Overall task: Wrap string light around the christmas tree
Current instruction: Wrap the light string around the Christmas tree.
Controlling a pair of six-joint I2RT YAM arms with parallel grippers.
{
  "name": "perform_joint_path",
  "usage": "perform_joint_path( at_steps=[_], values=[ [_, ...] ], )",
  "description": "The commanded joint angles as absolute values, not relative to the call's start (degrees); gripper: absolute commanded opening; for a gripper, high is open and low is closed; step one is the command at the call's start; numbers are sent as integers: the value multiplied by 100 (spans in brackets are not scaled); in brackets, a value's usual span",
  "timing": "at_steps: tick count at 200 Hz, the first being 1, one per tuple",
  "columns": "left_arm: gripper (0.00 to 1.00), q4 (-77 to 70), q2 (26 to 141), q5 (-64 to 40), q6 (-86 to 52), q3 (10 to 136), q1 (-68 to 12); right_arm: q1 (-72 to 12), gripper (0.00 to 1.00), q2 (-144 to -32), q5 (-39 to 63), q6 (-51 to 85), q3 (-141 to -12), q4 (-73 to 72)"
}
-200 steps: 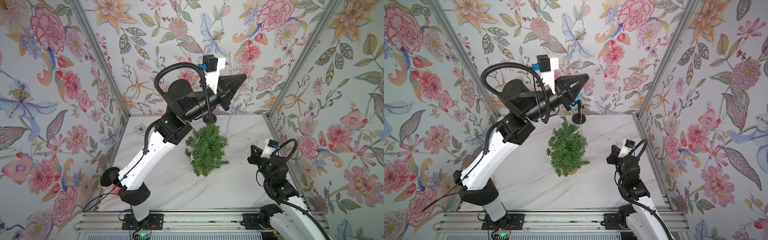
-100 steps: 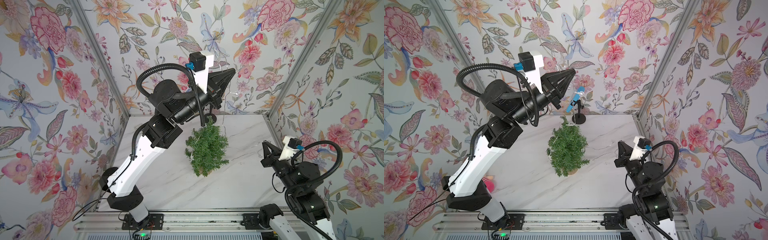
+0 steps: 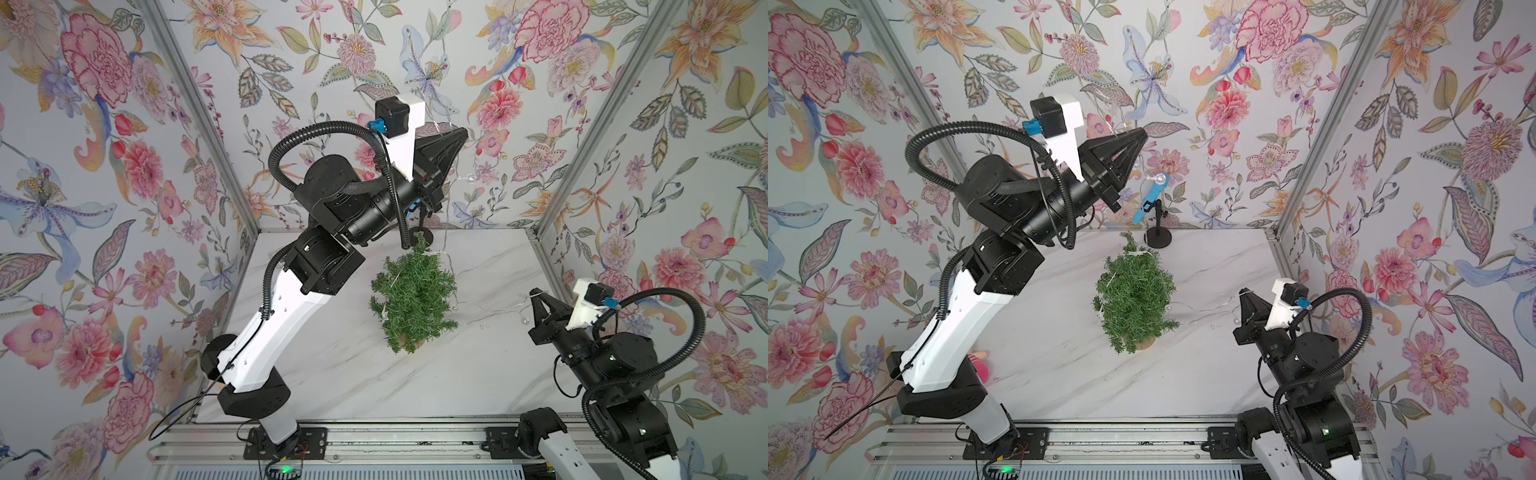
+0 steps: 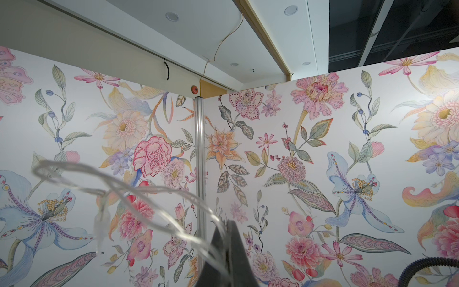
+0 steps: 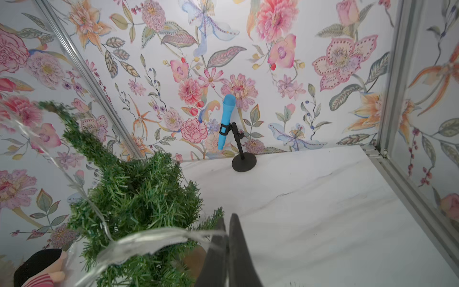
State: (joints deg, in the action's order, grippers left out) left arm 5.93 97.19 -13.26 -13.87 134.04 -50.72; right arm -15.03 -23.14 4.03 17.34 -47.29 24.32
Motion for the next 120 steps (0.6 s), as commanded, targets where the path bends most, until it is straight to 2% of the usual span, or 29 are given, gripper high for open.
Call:
perform_joint_path(
  at_steps=[1,29,88,120],
  values=[
    [0,502,9684,-1448,-1367,13366,-5045,-1547,0,-2159,695,1898,-4295,2894],
    [0,475,9745,-1611,-1463,13433,-5042,-1555,0,-1971,1008,1915,-4027,3032],
    [0,-46,9724,-1951,-1669,13357,-5040,-1566,0,-1222,3464,2159,-4084,2661],
    [0,-532,9633,-1826,-1679,13171,-5044,-1571,0,-1154,3446,2373,-4445,2328]
  ],
)
